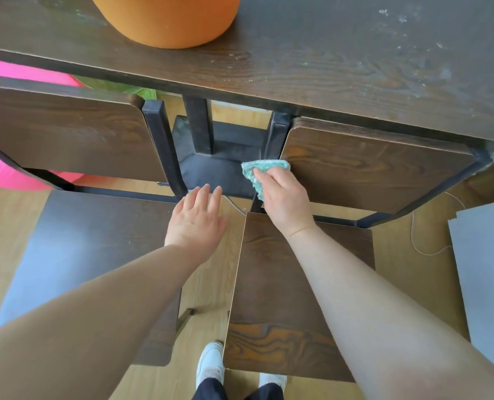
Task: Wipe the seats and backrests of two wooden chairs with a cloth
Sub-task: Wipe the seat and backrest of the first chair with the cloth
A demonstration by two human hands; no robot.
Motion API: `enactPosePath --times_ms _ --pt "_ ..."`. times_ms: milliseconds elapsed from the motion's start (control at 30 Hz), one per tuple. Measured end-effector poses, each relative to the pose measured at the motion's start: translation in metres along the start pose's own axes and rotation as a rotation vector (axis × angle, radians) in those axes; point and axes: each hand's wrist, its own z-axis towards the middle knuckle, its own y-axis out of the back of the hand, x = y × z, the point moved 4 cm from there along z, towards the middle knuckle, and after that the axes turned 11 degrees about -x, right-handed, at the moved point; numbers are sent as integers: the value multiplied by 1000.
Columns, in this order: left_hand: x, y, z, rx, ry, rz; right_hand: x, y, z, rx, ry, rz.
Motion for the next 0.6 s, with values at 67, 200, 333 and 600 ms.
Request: enactPosePath --times_ms 67,200,333,600 --pt "0 -10 -5 4 4 -9 0 -15 -13 42 -41 -2" --pt "-1 -25 -12 38 24 -18 -2 -38 -33 129 -96 -5" --pt "-2 -30 -9 28 23 -9 -3 -54 -46 214 -104 -21" --pt "-18 -19 -12 17 12 24 0 -25 -65 199 -81 79"
